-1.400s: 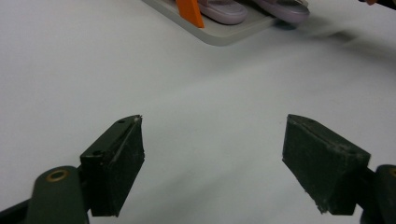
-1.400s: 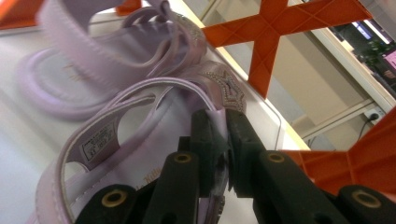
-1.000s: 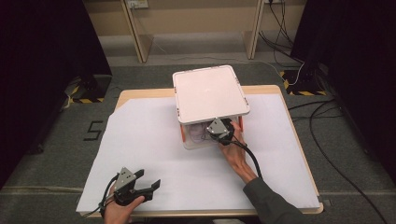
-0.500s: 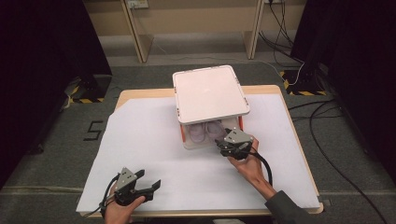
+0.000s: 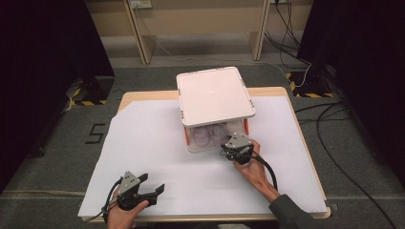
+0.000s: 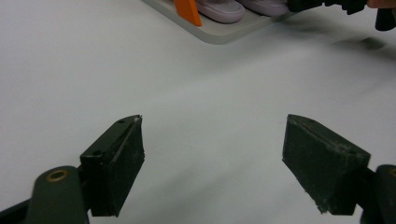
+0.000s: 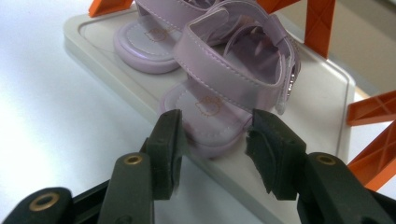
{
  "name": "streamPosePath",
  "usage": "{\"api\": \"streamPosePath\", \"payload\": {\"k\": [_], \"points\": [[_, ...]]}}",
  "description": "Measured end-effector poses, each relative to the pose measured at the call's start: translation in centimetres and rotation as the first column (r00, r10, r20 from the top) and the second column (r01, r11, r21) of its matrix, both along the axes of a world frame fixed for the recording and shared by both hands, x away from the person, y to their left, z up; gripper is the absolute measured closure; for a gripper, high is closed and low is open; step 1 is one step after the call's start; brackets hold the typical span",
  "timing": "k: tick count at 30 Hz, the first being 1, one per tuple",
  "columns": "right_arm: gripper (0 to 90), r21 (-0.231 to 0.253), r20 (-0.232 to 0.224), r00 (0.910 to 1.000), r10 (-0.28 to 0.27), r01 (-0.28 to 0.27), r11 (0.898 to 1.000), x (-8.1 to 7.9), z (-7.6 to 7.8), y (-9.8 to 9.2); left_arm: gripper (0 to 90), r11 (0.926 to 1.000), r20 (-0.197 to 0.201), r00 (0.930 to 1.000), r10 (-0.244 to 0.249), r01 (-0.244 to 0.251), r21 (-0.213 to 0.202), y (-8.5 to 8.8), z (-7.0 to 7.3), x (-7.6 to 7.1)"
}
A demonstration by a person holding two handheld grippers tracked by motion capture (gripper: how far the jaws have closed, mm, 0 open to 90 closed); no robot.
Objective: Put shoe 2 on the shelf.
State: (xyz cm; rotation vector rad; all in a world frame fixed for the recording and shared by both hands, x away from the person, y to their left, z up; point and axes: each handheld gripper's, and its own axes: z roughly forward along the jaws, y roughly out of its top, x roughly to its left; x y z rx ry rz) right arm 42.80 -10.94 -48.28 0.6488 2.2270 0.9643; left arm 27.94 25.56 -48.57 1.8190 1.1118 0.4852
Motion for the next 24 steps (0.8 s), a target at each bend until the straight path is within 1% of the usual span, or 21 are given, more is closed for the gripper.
{"api": "streamPosePath", "payload": {"k": [2, 6, 7, 9, 10, 16, 17, 20, 22, 23, 24], "points": [[54.4, -0.018, 0.024, 0.9997, -0.006, 0.007, 1.000, 0.1, -0.1, 0.3, 20.2, 1.0000, 0.001, 1.0000, 0.001, -0.001, -0.001, -0.1, 0.0, 0.0], [54.2, -0.005, 0.025, 0.9989, -0.039, 0.039, 0.999, 1.0, -0.5, 0.5, 20.2, 1.0000, -0.001, 1.0000, 0.002, -0.002, 0.001, -0.1, 0.0, 0.0], [54.2, -0.009, 0.024, 0.9987, -0.045, 0.045, 0.999, 1.4, -0.6, 0.4, 20.2, 1.0000, 0.001, 1.0000, 0.002, -0.002, -0.002, -0.1, -0.1, 0.0], [54.1, 0.010, 0.020, 0.9987, -0.048, 0.048, 0.999, 1.7, -0.7, 0.3, 20.2, 1.0000, -0.001, 1.0000, 0.001, -0.001, -0.001, 0.0, -0.1, 0.1], [54.0, 0.006, 0.026, 0.9988, -0.041, 0.041, 0.999, 1.9, -0.7, 0.3, 20.2, 1.0000, 0.000, 1.0000, 0.002, -0.002, -0.002, 0.0, -0.1, 0.1], [53.6, 0.010, 0.019, 0.9987, -0.047, 0.046, 0.999, 2.1, -0.6, 0.2, 20.2, 1.0000, 0.000, 1.0000, 0.000, 0.000, -0.001, -0.1, 0.0, 0.0], [53.4, 0.015, 0.012, 0.9983, -0.056, 0.056, 0.998, 2.0, -0.6, 0.1, 20.2, 1.0000, 0.001, 1.0000, 0.001, -0.001, -0.001, 0.0, 0.0, 0.0], [53.5, 0.004, 0.021, 0.9986, -0.049, 0.049, 0.999, 2.1, -0.5, -0.2, 20.2, 1.0000, 0.000, 1.0000, 0.003, -0.003, -0.005, 0.1, 0.0, 0.0], [53.1, 0.015, 0.010, 0.9977, -0.067, 0.067, 0.998, 2.0, -0.3, -0.5, 20.2, 1.0000, 0.001, 1.0000, 0.001, -0.001, -0.005, 0.1, 0.0, 0.0], [52.8, 0.010, 0.019, 0.9978, -0.063, 0.063, 0.998, 2.1, -0.2, -0.6, 20.2, 1.0000, 0.000, 1.0000, 0.000, 0.000, -0.003, 0.0, 0.0, 0.0], [52.3, 0.013, 0.013, 0.9974, -0.070, 0.070, 0.997, 2.1, -0.2, -0.7, 20.2, 1.0000, -0.001, 1.0000, 0.000, 0.000, -0.005, 0.0, 0.0, 0.1]]}}
